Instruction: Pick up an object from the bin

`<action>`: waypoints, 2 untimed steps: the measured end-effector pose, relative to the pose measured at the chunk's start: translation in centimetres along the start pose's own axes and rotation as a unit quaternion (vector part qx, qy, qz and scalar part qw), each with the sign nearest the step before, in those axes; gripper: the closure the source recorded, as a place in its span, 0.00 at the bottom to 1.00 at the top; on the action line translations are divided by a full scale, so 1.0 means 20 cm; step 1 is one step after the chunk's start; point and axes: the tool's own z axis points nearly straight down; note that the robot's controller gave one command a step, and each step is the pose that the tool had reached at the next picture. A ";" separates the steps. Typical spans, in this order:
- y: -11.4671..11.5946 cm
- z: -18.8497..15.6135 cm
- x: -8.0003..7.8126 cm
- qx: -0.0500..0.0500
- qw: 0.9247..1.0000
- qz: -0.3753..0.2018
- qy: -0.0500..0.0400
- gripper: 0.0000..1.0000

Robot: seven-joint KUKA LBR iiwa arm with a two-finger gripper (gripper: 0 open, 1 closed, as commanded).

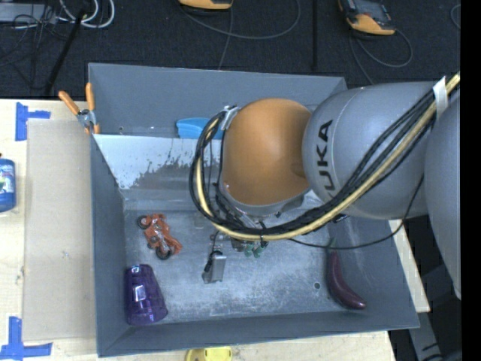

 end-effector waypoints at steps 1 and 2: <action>0.00 -0.02 -0.01 -0.001 1.000 0.002 -0.004 0.00; 0.09 0.17 -0.11 -0.001 1.000 -0.018 -0.009 0.00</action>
Offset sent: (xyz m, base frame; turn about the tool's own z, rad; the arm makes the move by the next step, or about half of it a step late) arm 0.0339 0.0350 -0.0776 -0.0758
